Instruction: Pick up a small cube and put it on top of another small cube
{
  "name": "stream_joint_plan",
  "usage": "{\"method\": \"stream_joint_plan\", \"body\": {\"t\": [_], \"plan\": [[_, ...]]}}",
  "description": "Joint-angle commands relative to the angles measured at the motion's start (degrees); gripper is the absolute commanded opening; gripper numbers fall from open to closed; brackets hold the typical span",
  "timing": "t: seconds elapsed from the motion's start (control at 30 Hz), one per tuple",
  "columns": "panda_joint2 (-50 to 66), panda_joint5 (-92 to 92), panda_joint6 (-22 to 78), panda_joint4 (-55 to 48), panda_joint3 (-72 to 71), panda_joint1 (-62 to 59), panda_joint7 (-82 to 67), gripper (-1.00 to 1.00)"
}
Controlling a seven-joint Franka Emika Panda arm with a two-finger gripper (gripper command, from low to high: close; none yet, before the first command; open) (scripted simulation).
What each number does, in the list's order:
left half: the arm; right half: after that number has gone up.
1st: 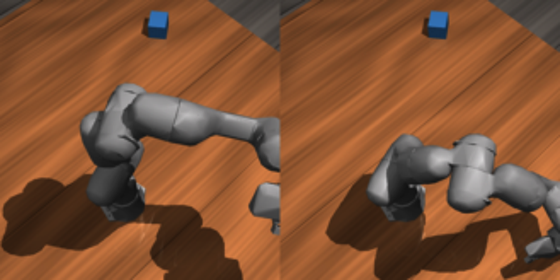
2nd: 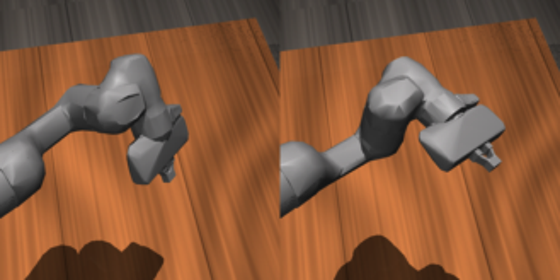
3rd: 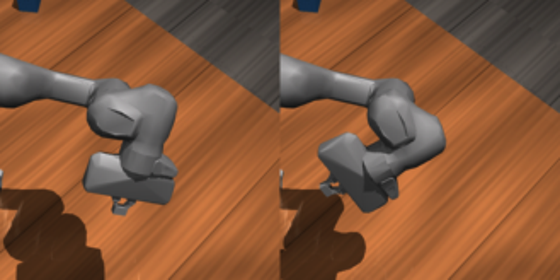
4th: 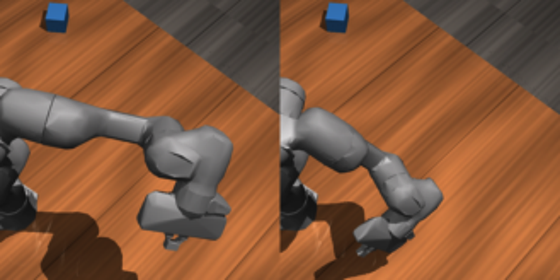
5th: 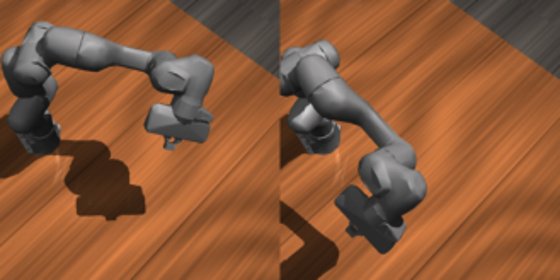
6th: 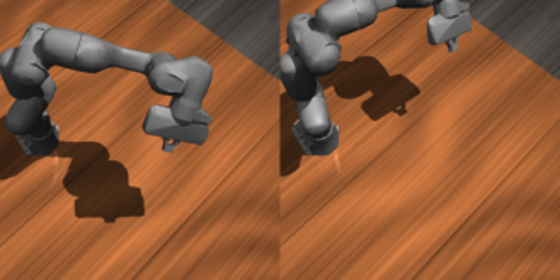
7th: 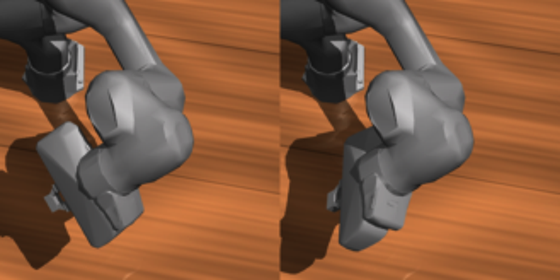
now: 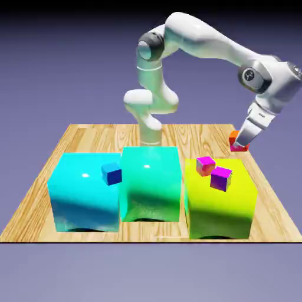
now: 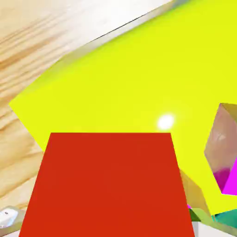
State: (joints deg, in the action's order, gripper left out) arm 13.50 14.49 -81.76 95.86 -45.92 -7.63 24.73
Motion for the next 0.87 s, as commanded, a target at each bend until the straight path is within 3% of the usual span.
{"method": "stream_joint_plan", "body": {"t": [0.0,0.57,0.73,0.77,0.83], "plan": [[-0.40,0.90,-0.13,0.25,2.08,-0.21,-1.59,-1.00],[-4.64,18.38,-3.30,8.44,33.46,-3.42,-25.67,-1.00],[-5.20,19.71,-12.28,17.64,35.00,-5.51,-23.73,-1.00],[-5.20,19.71,-12.28,17.64,35.00,-5.51,-23.73,1.00],[-5.08,19.41,-10.26,15.57,34.65,-5.04,-24.16,1.00]]}}
